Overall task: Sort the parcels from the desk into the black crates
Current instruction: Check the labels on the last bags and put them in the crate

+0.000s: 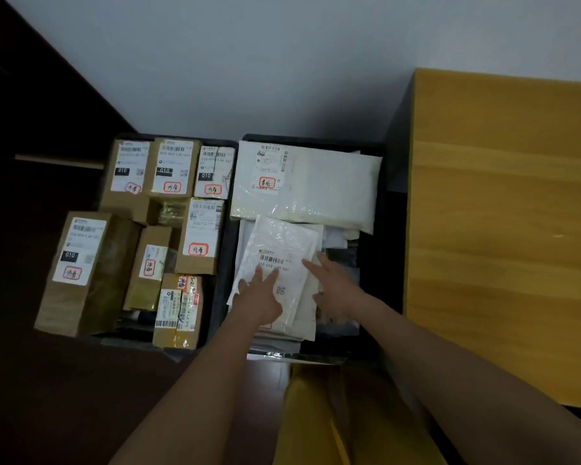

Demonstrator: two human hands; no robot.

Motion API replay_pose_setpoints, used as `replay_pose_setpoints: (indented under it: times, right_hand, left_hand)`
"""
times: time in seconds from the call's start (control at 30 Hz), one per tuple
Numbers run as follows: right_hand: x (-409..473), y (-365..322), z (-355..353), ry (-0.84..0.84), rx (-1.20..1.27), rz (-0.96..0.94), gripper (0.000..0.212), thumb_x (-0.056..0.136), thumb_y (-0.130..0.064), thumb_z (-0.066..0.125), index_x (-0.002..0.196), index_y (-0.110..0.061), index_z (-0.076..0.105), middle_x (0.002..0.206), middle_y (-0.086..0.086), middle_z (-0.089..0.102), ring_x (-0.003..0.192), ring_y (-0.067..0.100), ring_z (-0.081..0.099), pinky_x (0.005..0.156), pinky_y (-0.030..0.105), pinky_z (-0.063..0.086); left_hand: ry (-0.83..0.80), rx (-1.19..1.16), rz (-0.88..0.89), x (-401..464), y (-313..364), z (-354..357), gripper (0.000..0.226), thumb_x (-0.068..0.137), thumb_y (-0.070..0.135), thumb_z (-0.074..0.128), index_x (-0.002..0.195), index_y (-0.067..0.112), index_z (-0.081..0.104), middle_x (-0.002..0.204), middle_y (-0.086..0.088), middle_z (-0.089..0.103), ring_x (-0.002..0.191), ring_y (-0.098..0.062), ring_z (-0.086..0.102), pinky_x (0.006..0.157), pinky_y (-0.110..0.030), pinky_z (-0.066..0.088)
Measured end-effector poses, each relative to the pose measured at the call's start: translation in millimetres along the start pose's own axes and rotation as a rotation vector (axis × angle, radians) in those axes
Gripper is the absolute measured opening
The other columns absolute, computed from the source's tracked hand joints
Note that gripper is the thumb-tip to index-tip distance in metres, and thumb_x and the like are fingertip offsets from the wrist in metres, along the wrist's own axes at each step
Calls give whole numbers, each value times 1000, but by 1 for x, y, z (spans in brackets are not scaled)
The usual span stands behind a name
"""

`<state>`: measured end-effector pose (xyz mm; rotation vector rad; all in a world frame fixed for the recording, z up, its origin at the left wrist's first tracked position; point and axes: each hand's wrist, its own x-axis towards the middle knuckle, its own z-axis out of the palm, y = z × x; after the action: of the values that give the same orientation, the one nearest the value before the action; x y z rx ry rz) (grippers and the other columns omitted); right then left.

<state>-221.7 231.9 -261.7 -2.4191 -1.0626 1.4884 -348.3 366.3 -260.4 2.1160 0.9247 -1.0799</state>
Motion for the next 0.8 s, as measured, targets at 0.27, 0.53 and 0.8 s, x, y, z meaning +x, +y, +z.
replay_pose_setpoints:
  times: [0.27, 0.53, 0.8]
  right_hand:
    - [-74, 8, -79, 374, -70, 5, 90, 93, -47, 60, 153, -48, -8, 161, -9, -27, 149, 28, -23, 119, 59, -3]
    - [-173, 92, -139, 606, -109, 170, 93, 93, -53, 57, 152, -47, -14, 160, -7, -31, 148, 34, -23, 116, 65, -3]
    - [-284, 246, -157, 765, -31, 352, 94, 91, -54, 58, 152, -47, -13, 161, -6, -26, 150, 34, -17, 115, 64, -1]
  left_hand:
    - [239, 118, 172, -42, 86, -67, 82, 100, 38, 51, 155, 37, -10, 160, 2, -29, 149, -37, -10, 119, -55, 11]
    - [454, 318, 406, -80, 232, -79, 86, 98, 49, 47, 153, 38, -18, 157, 0, -36, 149, -39, -12, 118, -57, 11]
    - [449, 419, 567, -116, 408, -10, 84, 98, 50, 49, 153, 42, -14, 159, 2, -32, 149, -38, -10, 117, -60, 15]
